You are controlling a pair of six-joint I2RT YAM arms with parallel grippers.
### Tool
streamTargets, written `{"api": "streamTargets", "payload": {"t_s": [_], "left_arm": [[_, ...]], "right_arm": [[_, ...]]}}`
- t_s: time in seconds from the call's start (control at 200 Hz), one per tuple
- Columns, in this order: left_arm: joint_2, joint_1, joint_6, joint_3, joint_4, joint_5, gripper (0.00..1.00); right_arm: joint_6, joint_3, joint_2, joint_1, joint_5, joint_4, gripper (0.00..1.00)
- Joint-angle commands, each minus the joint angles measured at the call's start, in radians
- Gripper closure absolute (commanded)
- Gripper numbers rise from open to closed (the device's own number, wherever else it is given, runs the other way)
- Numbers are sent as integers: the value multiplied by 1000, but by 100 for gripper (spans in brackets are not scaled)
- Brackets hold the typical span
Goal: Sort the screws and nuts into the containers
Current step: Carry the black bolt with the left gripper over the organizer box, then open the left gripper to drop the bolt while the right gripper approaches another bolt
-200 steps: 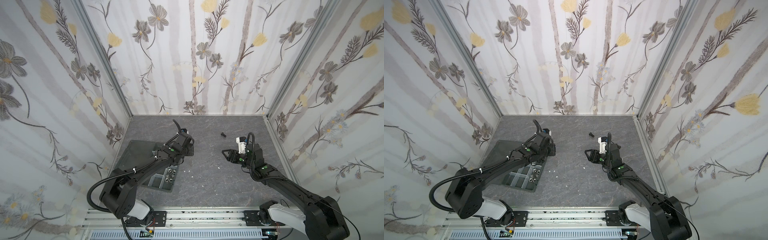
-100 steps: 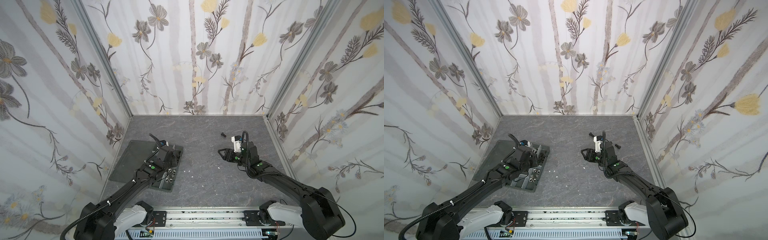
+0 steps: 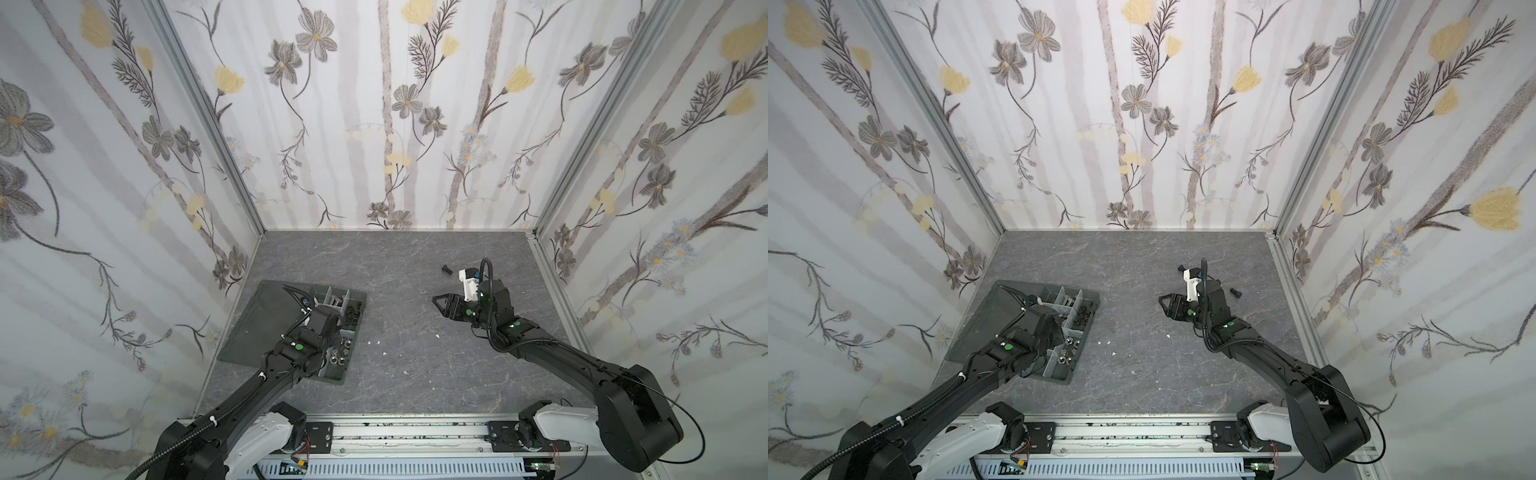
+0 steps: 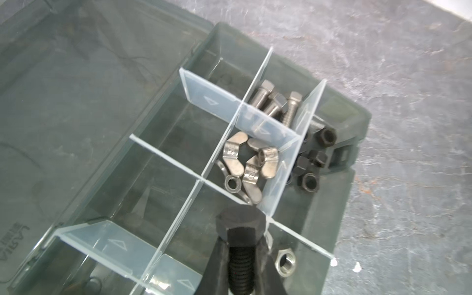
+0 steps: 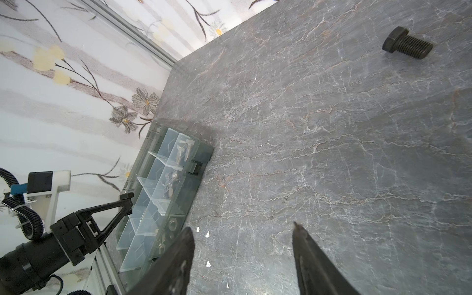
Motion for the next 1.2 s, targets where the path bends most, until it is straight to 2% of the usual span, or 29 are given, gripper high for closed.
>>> {"api": "streamTargets", "payload": {"t_s": [0.0, 0.1, 0.345, 0.569, 0.724, 0.904, 1.044, 1.109, 1.194], "left_arm": [[8, 5, -30, -12, 40, -17, 89], [11, 10, -32, -20, 47, -8, 86], [15, 17, -45, -12, 35, -16, 64], [-18, 18, -29, 41, 21, 4, 53], [-15, 17, 59, 132, 17, 59, 37], [-9, 17, 161, 227, 17, 91, 28], [-16, 18, 229, 284, 30, 130, 20], [-25, 17, 256, 301, 41, 153, 17], [-36, 18, 283, 318, 48, 168, 14]], "right_arm": [[-16, -1, 2, 2, -2, 26, 38], [-22, 0, 2, 1, 2, 24, 37], [-35, 9, 11, 1, 9, 20, 36], [-77, 38, 8, -10, 48, -44, 34], [-128, 100, 38, -32, 135, -148, 33], [-177, 163, 85, -38, 262, -206, 33], [-220, 255, 186, -50, 342, -264, 31], [-231, 304, 249, -67, 335, -281, 30], [-217, 335, 324, -112, 262, -250, 30]]}}
